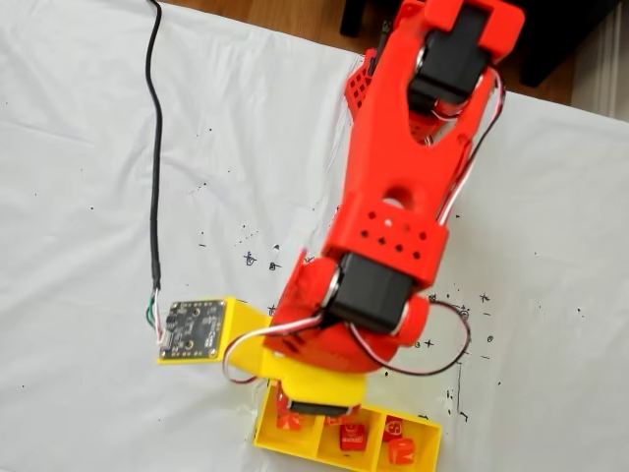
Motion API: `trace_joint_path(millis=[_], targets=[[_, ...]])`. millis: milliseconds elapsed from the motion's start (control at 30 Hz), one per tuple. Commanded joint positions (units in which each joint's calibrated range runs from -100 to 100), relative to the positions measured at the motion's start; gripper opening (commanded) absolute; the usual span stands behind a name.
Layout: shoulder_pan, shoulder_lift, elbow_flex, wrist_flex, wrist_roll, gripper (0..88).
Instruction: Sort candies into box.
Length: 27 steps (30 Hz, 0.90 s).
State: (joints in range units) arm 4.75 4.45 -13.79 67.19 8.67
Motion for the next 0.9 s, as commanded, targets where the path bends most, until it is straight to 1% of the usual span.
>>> trace_joint_path(millis=[0, 167, 300, 333, 367, 433, 533, 633, 733, 800, 867], targets=[[-0.23, -15.74, 7.73, -2.31, -0.20, 0.2], [-2.58, -28.54, 23.84, -5.59, -0.39, 0.2], [-6.11, -41.52, 41.41, -9.60, 0.34, 0.2], [-7.02, -45.51, 46.60, -10.66, 0.44, 0.2], [-8.74, -55.01, 57.98, -13.20, 0.78, 0.2], [-10.10, -66.46, 68.54, -15.16, 0.88, 0.2], [-11.28, -76.89, 75.37, -11.40, 0.15, 0.2], [-12.09, -81.05, 77.55, -6.24, -0.29, 0.2], [-13.00, -85.54, 82.11, -5.26, -1.07, 0.1], [-13.36, -91.22, 86.48, -5.18, -1.71, 0.1], [-13.72, -99.11, 91.12, -2.88, -2.15, 0.1]])
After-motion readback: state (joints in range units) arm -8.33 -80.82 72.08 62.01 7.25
